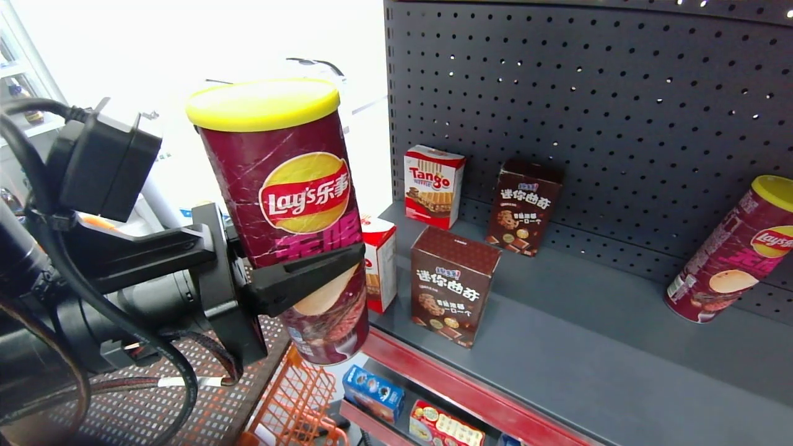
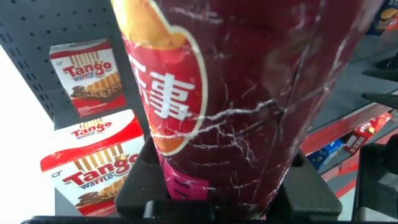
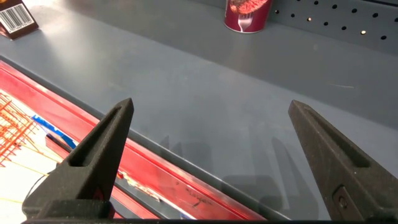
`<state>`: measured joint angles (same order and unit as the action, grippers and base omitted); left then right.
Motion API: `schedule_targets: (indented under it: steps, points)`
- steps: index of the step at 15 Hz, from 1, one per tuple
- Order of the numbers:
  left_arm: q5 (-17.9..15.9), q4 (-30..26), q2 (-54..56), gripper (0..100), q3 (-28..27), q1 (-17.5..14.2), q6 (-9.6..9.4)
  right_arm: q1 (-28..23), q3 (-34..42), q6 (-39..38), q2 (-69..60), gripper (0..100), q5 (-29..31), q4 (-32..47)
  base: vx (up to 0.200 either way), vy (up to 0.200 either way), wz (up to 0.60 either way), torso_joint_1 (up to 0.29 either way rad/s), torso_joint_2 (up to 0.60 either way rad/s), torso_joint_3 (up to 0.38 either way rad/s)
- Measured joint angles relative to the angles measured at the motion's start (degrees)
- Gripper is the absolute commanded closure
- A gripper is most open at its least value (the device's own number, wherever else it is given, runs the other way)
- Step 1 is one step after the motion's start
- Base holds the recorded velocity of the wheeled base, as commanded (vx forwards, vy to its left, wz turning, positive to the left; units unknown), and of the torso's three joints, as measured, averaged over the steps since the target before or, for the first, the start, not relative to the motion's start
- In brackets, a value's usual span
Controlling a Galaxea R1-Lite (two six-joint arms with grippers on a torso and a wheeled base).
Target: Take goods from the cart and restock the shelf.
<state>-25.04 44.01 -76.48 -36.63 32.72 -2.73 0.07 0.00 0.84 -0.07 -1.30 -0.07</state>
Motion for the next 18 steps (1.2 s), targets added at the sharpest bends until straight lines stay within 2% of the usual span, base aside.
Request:
schedule_targets:
  steps: [1, 8, 11, 13, 18]
  points:
    - [0.00, 0.00, 0.00, 100, 0.00, 0.02, 0.00, 0.00, 0.00, 0.00, 0.00, 0, 0.00, 0.00, 0.000, 0.000, 0.00, 0.000, 0.00, 0.000]
    - [-0.16, 0.27, -0.56, 100, -0.20, 0.13, 0.44, 0.02, 0.00, -0.05, 0.00, 0, 0.00, -0.02, 0.000, 0.000, -0.60, 0.001, 0.00, 0.002]
    - [-0.16, 0.16, -0.59, 100, -0.27, 1.32, 0.52, 0.02, 0.00, -0.06, 0.00, 0, 0.00, 0.02, 0.000, 0.000, -0.60, 0.002, 0.00, 0.002]
    - [-0.11, 0.30, -0.55, 100, -0.51, 2.56, 1.39, -0.02, 0.00, -0.05, 0.00, 0, 0.00, 0.00, 0.000, 0.000, -0.60, 0.000, 0.00, -0.002]
    - [-0.05, 0.39, -0.56, 100, -0.51, 2.63, 1.54, 0.02, 0.00, -0.06, 0.00, 0, 0.02, 0.07, 0.000, 0.000, 0.00, 0.000, 0.00, 0.000]
